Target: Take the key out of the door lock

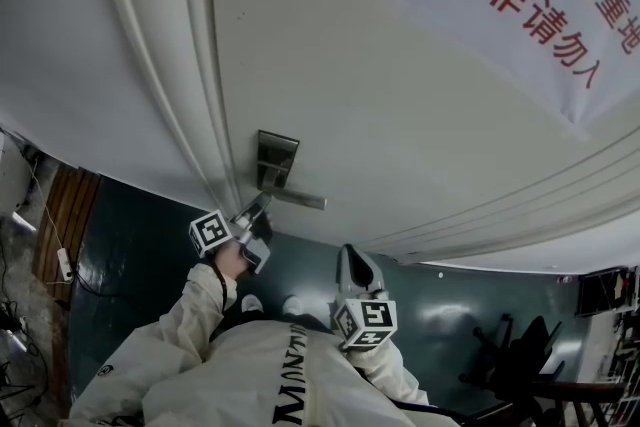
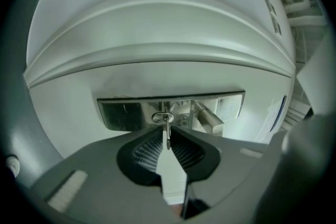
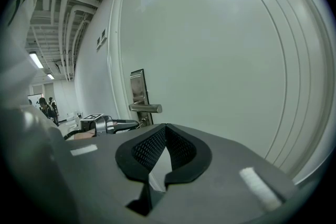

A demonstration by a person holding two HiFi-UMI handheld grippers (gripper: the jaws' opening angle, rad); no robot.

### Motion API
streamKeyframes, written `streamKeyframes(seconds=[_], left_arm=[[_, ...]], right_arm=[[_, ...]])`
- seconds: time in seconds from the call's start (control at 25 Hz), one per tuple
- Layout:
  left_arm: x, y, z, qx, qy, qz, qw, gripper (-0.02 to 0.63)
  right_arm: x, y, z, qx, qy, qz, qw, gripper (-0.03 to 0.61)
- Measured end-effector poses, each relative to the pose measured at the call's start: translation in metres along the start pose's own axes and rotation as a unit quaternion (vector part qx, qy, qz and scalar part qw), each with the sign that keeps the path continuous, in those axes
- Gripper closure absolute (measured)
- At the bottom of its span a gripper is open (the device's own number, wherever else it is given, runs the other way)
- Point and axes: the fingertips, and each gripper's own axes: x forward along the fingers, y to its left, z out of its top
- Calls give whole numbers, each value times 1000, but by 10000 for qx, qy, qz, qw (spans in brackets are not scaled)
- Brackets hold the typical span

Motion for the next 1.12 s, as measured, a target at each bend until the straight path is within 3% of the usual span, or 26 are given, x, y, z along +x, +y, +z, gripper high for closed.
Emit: streamKeyframes(seconds=[0.2,0.36,0.72,0.88,1.12], left_arm=[[2,-4,0,-20,-48,-64,10000,589],[-2,2,1,172,-45,172,9997,589],[-4,1,1,166,-37,222,9996,592],[-14,-9,-9,-106,4,-142,9998,592],[-33,-7,-18,215,94,13,9997,592]], right_arm=[[1,1,0,-7,17,-11,10000,577],[1,-1,-1,36,23,-71,10000,577],[-5,-2,-4,94,11,-116,9999,577],[-8,-4,-4,121,-3,-145,9998,577],[-5,3,-7,145,-2,-32,9999,577]])
